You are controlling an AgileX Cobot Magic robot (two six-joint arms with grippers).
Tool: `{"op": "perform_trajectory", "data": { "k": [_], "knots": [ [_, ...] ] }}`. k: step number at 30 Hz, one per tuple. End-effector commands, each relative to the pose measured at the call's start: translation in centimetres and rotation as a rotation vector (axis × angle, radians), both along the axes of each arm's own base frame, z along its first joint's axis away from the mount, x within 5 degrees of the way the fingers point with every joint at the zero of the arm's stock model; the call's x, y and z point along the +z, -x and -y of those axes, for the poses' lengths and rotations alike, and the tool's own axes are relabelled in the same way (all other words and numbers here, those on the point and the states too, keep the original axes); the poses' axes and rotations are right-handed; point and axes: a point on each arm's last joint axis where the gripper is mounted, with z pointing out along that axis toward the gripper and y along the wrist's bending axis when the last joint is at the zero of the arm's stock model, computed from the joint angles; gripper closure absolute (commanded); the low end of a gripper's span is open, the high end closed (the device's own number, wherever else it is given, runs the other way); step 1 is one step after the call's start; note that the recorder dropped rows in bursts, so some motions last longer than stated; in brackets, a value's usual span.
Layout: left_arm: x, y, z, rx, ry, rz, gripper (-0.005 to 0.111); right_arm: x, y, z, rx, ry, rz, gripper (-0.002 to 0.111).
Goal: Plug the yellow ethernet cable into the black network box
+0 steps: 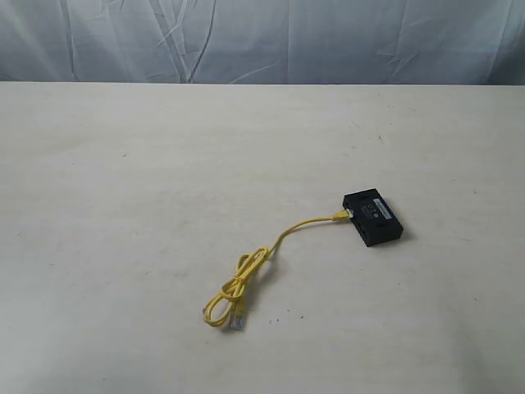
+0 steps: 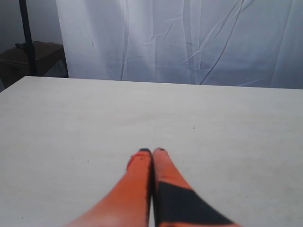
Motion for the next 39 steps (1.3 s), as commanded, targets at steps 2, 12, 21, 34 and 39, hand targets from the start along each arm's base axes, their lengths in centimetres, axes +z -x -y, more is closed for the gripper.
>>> {"op": "perform_trajectory", "data": {
  "k": [2, 12, 21, 34, 39],
  "knots": [
    [-0.15, 0.02, 0.00, 0.000, 0.002, -0.001, 0.106, -0.05, 0.00, 0.00, 0.001, -0.001, 0.012, 0.109],
    [-0.15, 0.02, -0.04, 0.002, -0.020, -0.001, 0.106, -0.05, 0.00, 0.00, 0.001, -0.001, 0.012, 0.109],
    [-0.15, 0.02, -0.04, 0.002, -0.020, -0.001, 0.106, -0.03, 0.00, -0.01, 0.002, -0.005, 0.013, 0.109],
    [-0.15, 0.02, -0.04, 0.002, -0.020, -0.001, 0.106, -0.03, 0.00, -0.01, 0.002, -0.005, 0.013, 0.109],
    [-0.15, 0.02, -0.04, 0.002, -0.020, -0.001, 0.106, -0.03, 0.00, -0.01, 0.002, -0.005, 0.013, 0.109]
  ]
}}
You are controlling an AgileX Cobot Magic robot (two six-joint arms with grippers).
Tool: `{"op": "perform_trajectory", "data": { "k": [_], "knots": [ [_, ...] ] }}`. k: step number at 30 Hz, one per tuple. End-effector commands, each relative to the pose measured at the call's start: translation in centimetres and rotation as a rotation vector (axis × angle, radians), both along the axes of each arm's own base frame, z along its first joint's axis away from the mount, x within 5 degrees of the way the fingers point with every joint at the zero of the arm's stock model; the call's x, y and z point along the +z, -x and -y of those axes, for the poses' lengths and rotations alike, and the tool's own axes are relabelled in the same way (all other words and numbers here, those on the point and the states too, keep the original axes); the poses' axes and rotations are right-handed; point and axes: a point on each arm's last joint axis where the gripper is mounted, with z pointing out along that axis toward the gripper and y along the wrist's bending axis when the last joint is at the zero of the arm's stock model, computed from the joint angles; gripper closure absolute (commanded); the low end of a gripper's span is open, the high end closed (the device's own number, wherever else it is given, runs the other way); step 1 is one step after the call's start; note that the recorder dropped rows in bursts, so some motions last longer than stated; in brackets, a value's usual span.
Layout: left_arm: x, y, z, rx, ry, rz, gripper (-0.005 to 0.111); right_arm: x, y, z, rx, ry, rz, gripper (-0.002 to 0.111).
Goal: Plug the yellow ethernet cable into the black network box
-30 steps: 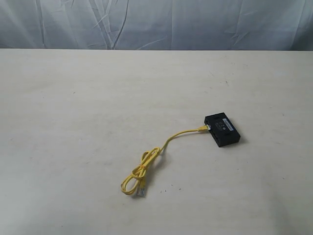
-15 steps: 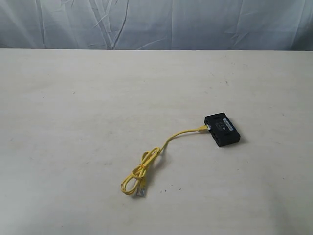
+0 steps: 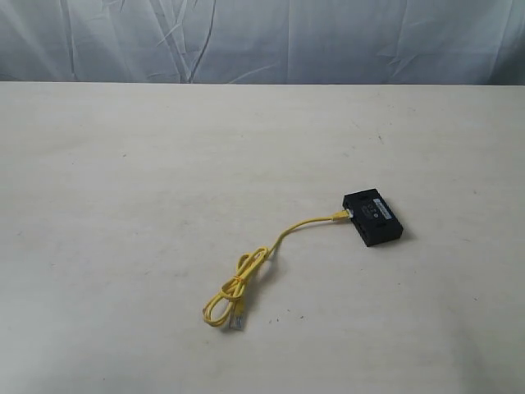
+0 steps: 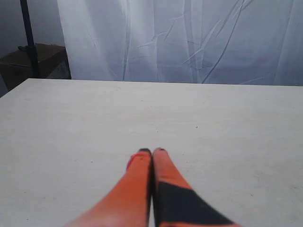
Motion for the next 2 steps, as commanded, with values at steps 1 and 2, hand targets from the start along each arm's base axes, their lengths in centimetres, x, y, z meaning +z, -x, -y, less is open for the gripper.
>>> {"op": "perform_trajectory", "data": {
  "k": [1, 2],
  "knots": [
    [-0.15, 0.02, 0.01, -0.001, 0.005, -0.001, 0.106, -0.03, 0.00, -0.01, 0.002, -0.005, 0.013, 0.109],
    [-0.15, 0.02, 0.01, -0.001, 0.005, -0.001, 0.106, -0.03, 0.00, -0.01, 0.002, -0.005, 0.013, 0.109]
  ]
}}
